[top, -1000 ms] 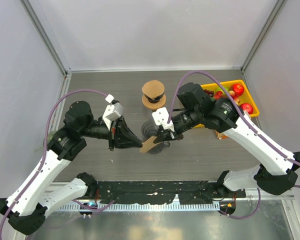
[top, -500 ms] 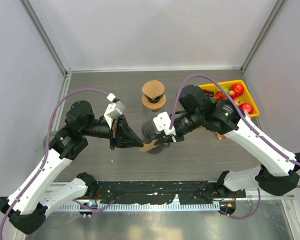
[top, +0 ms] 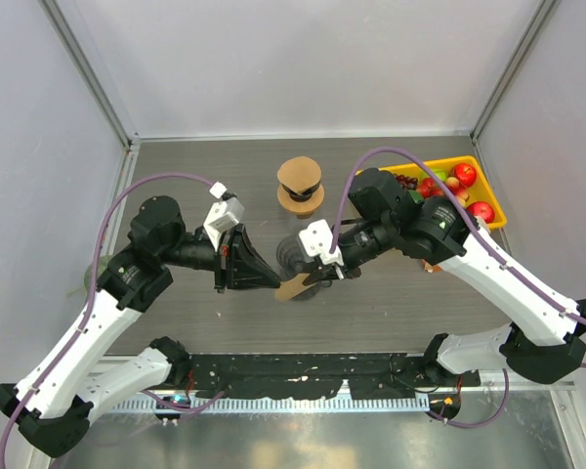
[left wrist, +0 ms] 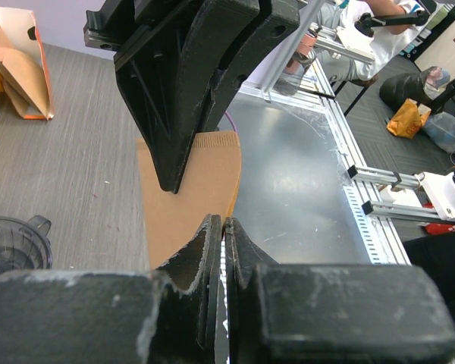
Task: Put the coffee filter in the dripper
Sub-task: Adjust the coffee filter.
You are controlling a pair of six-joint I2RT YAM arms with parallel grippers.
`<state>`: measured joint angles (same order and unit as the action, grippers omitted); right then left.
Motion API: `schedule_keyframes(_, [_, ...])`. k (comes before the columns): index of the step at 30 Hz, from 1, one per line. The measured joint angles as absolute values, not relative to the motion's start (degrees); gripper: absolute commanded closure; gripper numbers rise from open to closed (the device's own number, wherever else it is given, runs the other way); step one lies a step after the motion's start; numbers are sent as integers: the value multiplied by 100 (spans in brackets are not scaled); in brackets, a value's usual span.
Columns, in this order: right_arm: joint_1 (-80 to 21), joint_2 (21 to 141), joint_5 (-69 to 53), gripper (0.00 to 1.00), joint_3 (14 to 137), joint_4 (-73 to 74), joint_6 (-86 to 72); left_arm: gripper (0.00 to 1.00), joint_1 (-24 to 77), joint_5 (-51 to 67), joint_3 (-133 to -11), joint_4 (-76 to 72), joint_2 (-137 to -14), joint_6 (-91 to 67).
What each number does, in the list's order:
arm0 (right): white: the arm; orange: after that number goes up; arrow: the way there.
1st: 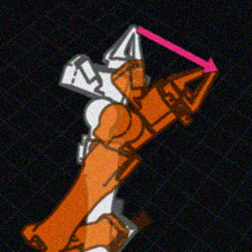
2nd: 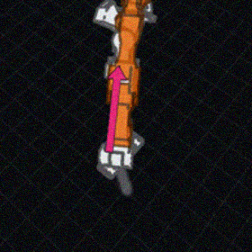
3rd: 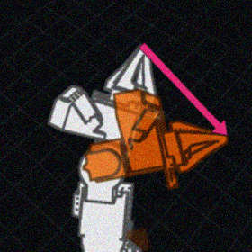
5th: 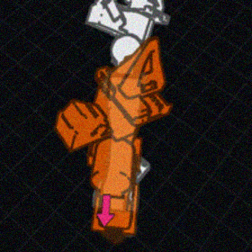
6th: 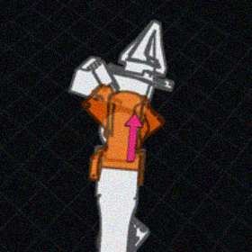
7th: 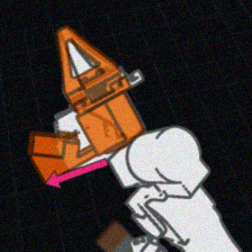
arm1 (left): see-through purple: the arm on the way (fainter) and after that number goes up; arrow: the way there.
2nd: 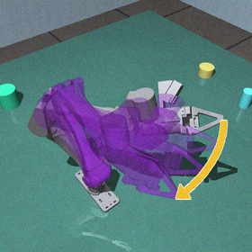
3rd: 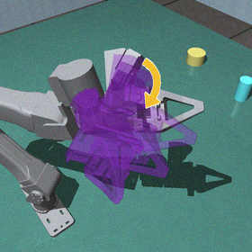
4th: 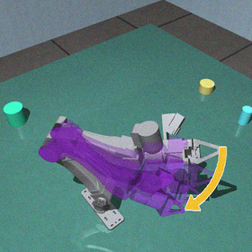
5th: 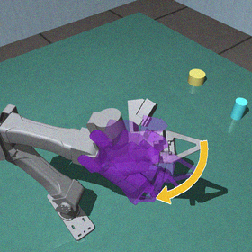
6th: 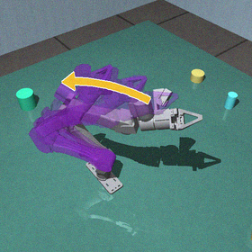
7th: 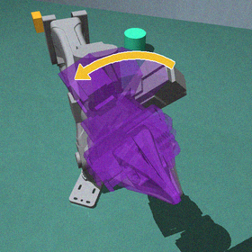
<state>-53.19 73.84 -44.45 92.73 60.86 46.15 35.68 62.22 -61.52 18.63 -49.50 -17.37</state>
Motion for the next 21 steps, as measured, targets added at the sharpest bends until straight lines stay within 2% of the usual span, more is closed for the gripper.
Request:
schedule_keyframes(4, [-5319, 7384, -4429, 95, 9271, 6038, 4563, 100, 3568, 6222, -6152, 1865, -4971, -1737])
schedule_keyframes(21, [-5349, 7387, -4427, 95, 9273, 6001, 4650, 100, 3568, 6160, -6152, 1841, -4976, -1809])
